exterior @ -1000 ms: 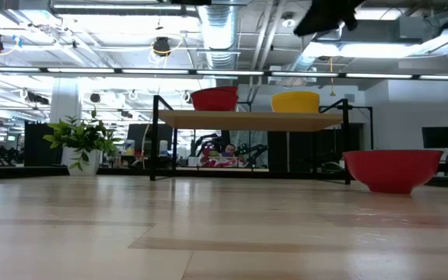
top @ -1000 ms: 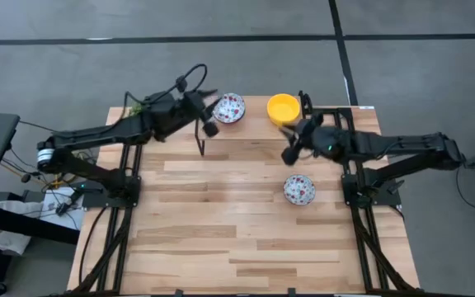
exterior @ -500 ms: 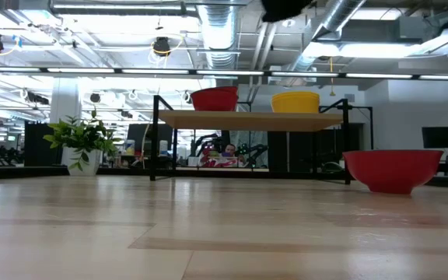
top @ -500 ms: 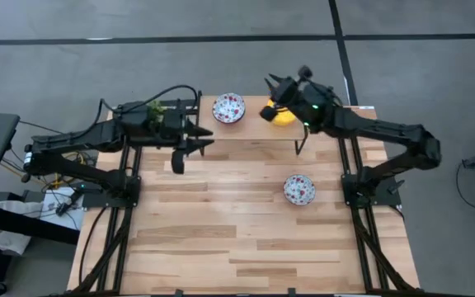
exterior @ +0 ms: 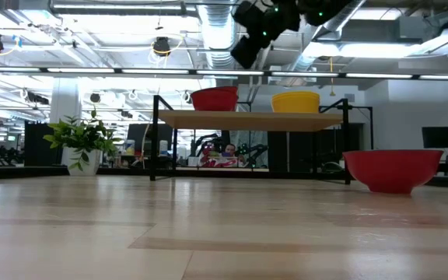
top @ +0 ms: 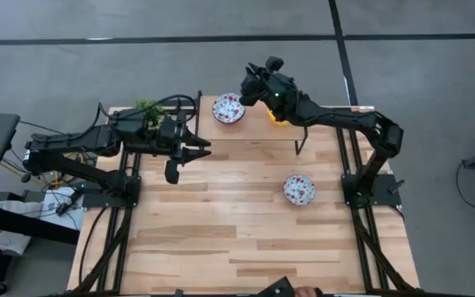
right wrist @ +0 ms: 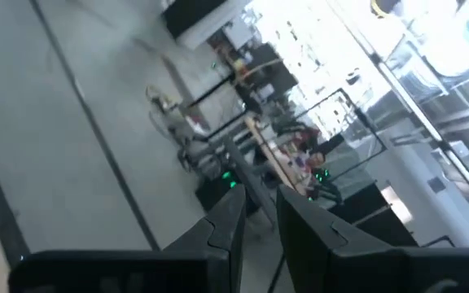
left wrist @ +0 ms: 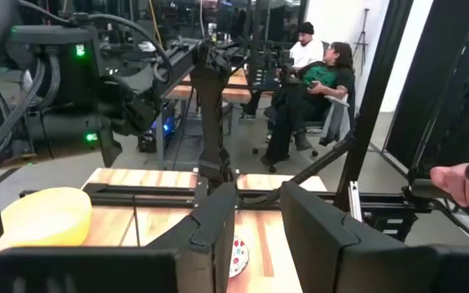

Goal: Pick & Place Mini bowls
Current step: Stack the left patterned bowl on top of the patterned bowl on the shelf

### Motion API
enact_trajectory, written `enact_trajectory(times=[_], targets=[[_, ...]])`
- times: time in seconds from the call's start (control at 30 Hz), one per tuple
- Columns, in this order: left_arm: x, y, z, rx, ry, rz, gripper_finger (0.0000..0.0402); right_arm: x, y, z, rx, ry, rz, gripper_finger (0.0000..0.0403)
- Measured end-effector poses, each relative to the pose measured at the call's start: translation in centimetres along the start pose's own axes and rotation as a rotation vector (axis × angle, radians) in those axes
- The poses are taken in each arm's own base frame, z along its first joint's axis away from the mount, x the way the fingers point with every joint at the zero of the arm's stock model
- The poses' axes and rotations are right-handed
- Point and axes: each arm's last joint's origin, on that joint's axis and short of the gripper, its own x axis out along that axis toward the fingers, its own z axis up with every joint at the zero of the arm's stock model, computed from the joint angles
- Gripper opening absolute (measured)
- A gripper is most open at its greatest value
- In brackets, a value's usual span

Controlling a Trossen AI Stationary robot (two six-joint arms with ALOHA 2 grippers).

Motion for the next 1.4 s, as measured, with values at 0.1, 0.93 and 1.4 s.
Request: enact_trajectory(times=[0.1, 0.93, 1.4], targets=[[-0.1, 0.0, 0.0, 0.002, -0.003, 0.0, 0.0102, 0.0, -0.4, 0.3, 0.01, -0.009, -0.009, 0.0063], [0.1, 0.8, 0.3, -0.021, -0.04, 0.04, 0.0102, 1.5, 0.5, -0.2, -0.045, -0.101, 0.054, 0.0063], [1.9, 2.1, -0.9, -0.096, 0.028, 0.086, 0.0102, 4.4, 3.4, -2.6, -0.173, -0.023, 0.047, 0.0063]])
